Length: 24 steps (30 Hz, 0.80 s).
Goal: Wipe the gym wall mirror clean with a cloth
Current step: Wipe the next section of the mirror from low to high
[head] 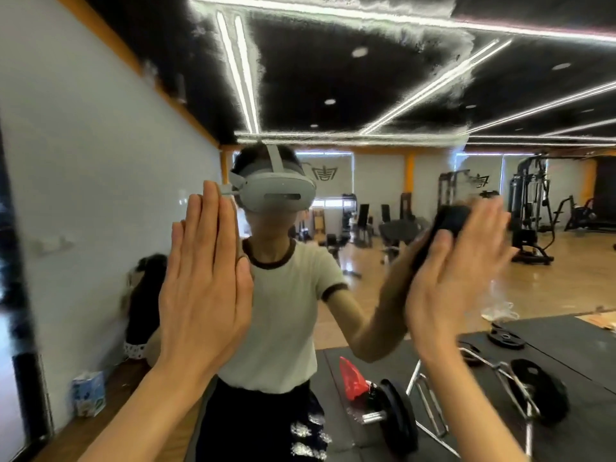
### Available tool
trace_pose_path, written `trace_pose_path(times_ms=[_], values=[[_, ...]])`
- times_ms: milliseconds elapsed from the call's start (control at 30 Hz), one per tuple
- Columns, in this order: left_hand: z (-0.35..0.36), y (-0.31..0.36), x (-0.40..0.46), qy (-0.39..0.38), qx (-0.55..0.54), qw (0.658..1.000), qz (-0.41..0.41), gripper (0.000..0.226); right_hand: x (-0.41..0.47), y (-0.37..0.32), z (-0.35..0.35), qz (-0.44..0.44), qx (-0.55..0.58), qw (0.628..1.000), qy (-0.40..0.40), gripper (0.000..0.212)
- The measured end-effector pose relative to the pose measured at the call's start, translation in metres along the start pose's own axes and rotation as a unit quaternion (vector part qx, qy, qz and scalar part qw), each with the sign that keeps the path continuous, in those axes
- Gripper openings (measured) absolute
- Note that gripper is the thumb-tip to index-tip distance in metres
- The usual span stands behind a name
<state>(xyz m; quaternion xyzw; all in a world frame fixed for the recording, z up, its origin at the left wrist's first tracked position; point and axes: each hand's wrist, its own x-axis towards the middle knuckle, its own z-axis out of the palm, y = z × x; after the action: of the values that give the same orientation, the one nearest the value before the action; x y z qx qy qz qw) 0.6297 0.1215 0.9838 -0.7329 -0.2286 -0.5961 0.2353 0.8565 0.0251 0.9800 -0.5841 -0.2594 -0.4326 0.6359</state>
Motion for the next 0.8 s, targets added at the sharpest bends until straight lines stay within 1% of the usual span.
trace_pose_path(times_ms=[33, 67, 133, 200, 233, 267, 300, 333, 433, 500, 533, 567, 600, 633, 700, 733, 767, 800], values=[[0.0, 0.003, -0.002, -0.004, -0.007, 1.0, 0.001, 0.064, -0.014, -0.021, 0.006, -0.019, 0.007, 1.0, -0.004, 0.054], [0.0, 0.008, -0.005, -0.008, -0.014, 1.0, 0.005, 0.064, -0.032, -0.042, 0.012, -0.066, 0.014, 0.997, -0.025, 0.055], [0.005, 0.022, -0.014, -0.016, -0.021, 0.999, 0.023, 0.062, -0.067, -0.074, 0.019, -0.2, 0.009, 0.975, -0.093, 0.055], [0.013, 0.033, -0.024, -0.017, -0.022, 0.999, 0.03, 0.06, -0.074, -0.071, 0.016, -0.315, -0.012, 0.939, -0.139, 0.053], [0.017, 0.037, -0.028, -0.016, -0.023, 0.999, 0.024, 0.06, -0.066, -0.059, 0.012, -0.345, -0.017, 0.927, -0.143, 0.052], [0.02, 0.038, -0.03, -0.017, -0.021, 1.0, 0.017, 0.06, -0.055, -0.042, 0.007, -0.354, -0.019, 0.925, -0.141, 0.051], [0.021, 0.038, -0.03, -0.019, -0.015, 1.0, 0.011, 0.061, -0.043, -0.022, 0.001, -0.335, -0.02, 0.932, -0.134, 0.051], [0.023, 0.037, -0.03, -0.019, -0.007, 1.0, 0.01, 0.061, -0.032, 0.0, -0.006, -0.296, -0.018, 0.947, -0.124, 0.052], [0.024, 0.036, -0.03, -0.015, 0.012, 1.0, 0.017, 0.061, -0.011, 0.056, -0.018, -0.13, -0.008, 0.989, -0.067, 0.054], [0.024, 0.037, -0.03, -0.015, 0.023, 0.999, 0.022, 0.061, -0.013, 0.056, -0.014, -0.033, 0.006, 0.999, -0.009, 0.053], [0.024, 0.037, -0.03, -0.016, 0.024, 0.999, 0.023, 0.062, -0.017, 0.041, -0.01, -0.004, 0.008, 1.0, 0.012, 0.053], [0.025, 0.036, -0.03, -0.018, 0.024, 0.999, 0.023, 0.062, -0.023, 0.021, -0.005, -0.008, 0.013, 1.0, 0.015, 0.053], [0.025, 0.037, -0.031, -0.018, 0.023, 0.999, 0.022, 0.062, -0.032, 0.0, -0.001, -0.05, 0.02, 0.999, -0.005, 0.053], [0.025, 0.037, -0.031, -0.015, 0.02, 0.999, 0.021, 0.062, -0.043, -0.021, 0.004, -0.125, 0.026, 0.991, -0.039, 0.053], [0.026, 0.037, -0.03, -0.01, 0.013, 1.0, 0.02, 0.061, -0.055, -0.05, 0.009, -0.296, 0.016, 0.948, -0.113, 0.052], [0.026, 0.037, -0.03, -0.01, 0.011, 1.0, 0.02, 0.061, -0.051, -0.055, 0.009, -0.36, 0.011, 0.923, -0.137, 0.051], [0.026, 0.036, -0.031, -0.009, 0.009, 1.0, 0.019, 0.061, -0.039, -0.052, 0.008, -0.404, 0.003, 0.903, -0.146, 0.05], [0.027, 0.036, -0.031, -0.007, 0.007, 1.0, 0.019, 0.061, -0.023, -0.043, 0.007, -0.424, -0.005, 0.894, -0.146, 0.05]])
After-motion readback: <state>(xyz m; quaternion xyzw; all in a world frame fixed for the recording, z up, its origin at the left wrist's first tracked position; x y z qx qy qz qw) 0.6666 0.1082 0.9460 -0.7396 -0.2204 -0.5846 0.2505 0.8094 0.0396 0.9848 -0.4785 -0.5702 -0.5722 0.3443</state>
